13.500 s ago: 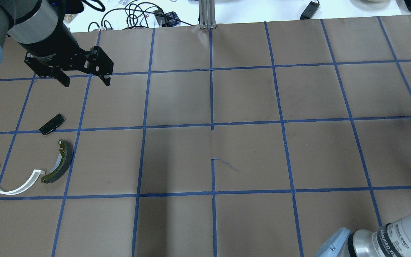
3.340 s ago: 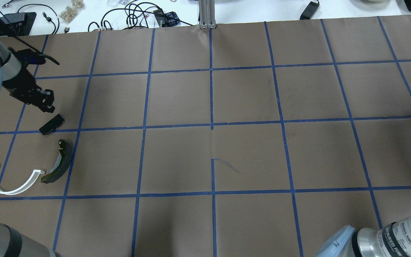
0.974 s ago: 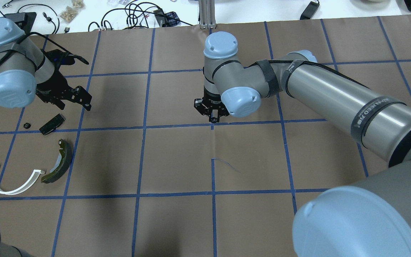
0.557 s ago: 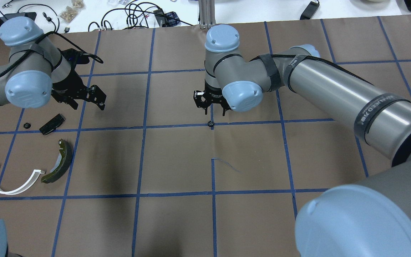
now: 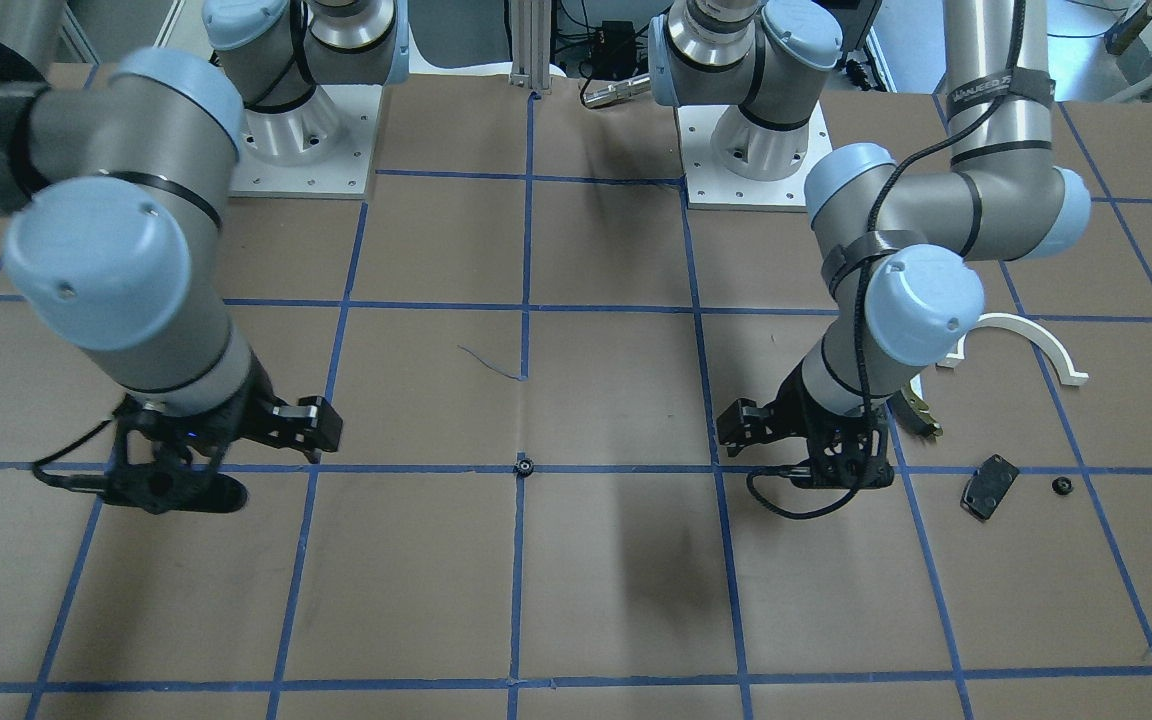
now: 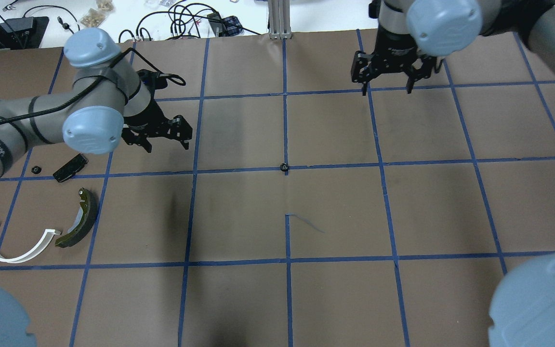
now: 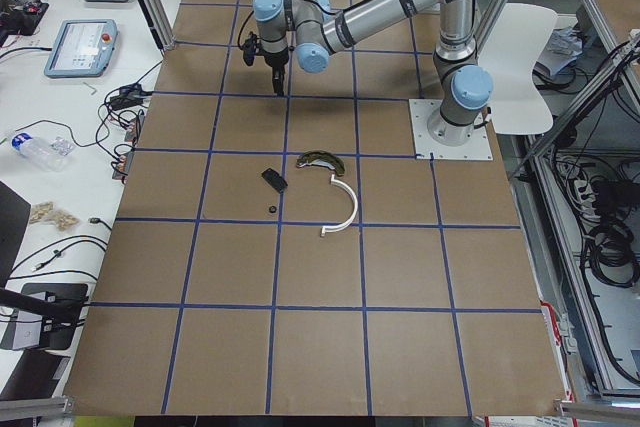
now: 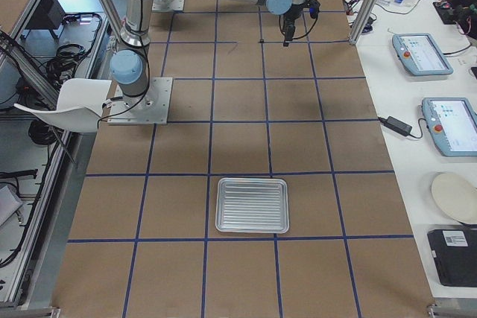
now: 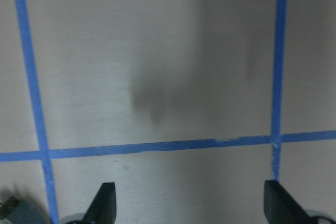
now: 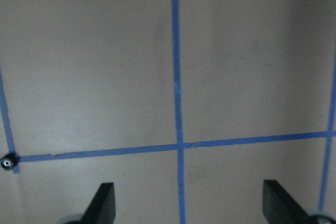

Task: Place bearing gear from tray to pile

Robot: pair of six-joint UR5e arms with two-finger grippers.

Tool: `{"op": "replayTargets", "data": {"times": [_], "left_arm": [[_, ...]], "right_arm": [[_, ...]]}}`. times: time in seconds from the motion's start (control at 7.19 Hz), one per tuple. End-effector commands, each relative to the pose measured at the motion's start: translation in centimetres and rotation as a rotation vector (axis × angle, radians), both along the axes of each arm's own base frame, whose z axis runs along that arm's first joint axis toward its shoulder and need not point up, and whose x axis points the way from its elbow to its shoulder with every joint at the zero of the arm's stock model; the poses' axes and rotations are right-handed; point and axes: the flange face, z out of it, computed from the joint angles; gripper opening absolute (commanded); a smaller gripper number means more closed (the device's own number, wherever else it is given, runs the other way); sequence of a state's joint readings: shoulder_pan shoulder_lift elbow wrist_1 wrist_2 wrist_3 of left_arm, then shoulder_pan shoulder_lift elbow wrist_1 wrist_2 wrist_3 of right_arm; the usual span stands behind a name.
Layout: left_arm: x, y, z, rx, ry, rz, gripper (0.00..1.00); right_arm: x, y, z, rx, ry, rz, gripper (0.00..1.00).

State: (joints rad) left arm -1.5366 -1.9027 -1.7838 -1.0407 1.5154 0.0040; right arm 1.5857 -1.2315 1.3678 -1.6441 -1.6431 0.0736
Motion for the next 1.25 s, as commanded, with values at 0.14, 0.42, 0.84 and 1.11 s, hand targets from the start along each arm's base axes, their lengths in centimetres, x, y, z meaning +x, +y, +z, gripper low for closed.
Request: {"op": "replayTargets", "data": {"times": [0.14,0.42,0.84,1.11], "left_arm": [[-15.4,2.6,-3.1,-0.074,0.009,-0.105,1.0],[-20.9,4.5,-6.9,-0.05,0.005,-0.076,1.0],[-24.9,2.0,-7.8,-0.087,-0.016,-0.064,0.92],[-24.8,1.9,-9.2,-0.078,-0.06,-0.065,0.89]], "right_arm": [[-3.6,4.4,5.4,0.014,-0.013,-0.057,1.0],[-0.2,4.6,7.7,-0.039,-0.053,-0.145,1.0],[1.5,8.4,8.9,-0.039,-0.035,-0.118,1.0],[0.9,8.1,9.8,-0.104,-0.012,-0.092,1.0]]}}
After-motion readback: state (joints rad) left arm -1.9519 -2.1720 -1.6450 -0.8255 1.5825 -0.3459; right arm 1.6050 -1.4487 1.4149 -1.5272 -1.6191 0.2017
